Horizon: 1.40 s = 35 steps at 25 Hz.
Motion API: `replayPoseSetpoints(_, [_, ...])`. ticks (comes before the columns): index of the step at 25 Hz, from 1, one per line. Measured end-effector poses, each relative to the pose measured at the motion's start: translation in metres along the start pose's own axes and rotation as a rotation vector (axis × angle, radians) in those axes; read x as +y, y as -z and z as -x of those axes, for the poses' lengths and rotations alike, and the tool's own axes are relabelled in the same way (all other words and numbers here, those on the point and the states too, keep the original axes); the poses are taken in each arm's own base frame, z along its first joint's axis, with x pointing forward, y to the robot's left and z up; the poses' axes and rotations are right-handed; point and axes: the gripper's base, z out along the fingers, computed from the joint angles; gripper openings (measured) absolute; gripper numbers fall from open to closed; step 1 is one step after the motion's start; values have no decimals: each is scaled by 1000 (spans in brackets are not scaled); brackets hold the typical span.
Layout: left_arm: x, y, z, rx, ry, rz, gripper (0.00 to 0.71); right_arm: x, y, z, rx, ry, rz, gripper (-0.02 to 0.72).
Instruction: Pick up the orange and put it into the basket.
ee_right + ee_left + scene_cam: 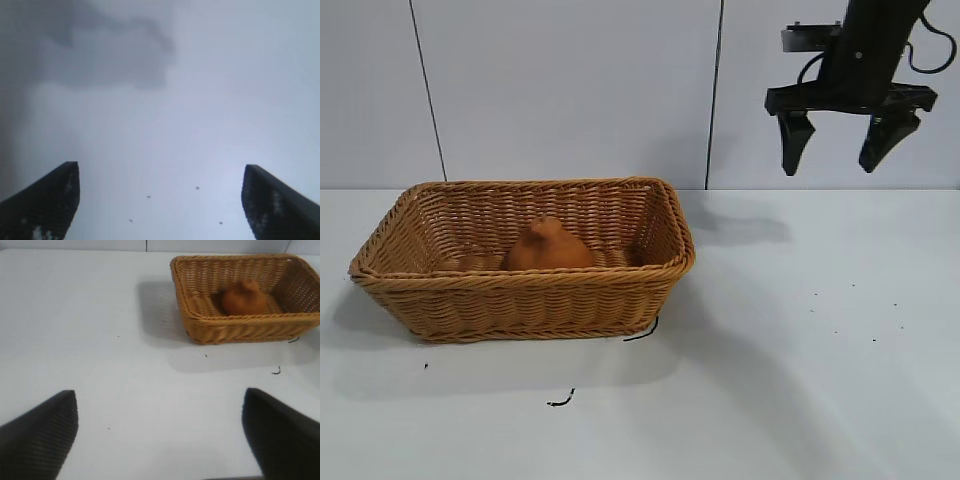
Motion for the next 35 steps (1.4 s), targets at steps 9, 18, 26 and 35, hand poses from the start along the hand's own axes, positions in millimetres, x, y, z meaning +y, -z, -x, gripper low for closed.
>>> replayPoseSetpoints(9, [0, 0, 0, 0, 0, 0, 639, -5, 35, -23, -10, -12, 12, 631])
replayPoseSetpoints(18, [0, 0, 0, 0, 0, 0, 639, -12, 109, -145, 22, -19, 31, 631])
replayPoseSetpoints(26, [0, 0, 0, 0, 0, 0, 639, -20, 148, -279, -80, 7, 35, 631])
replayPoseSetpoints(35, [0, 0, 0, -1, 0, 1, 639, -25, 149, -390, -505, 48, 38, 631])
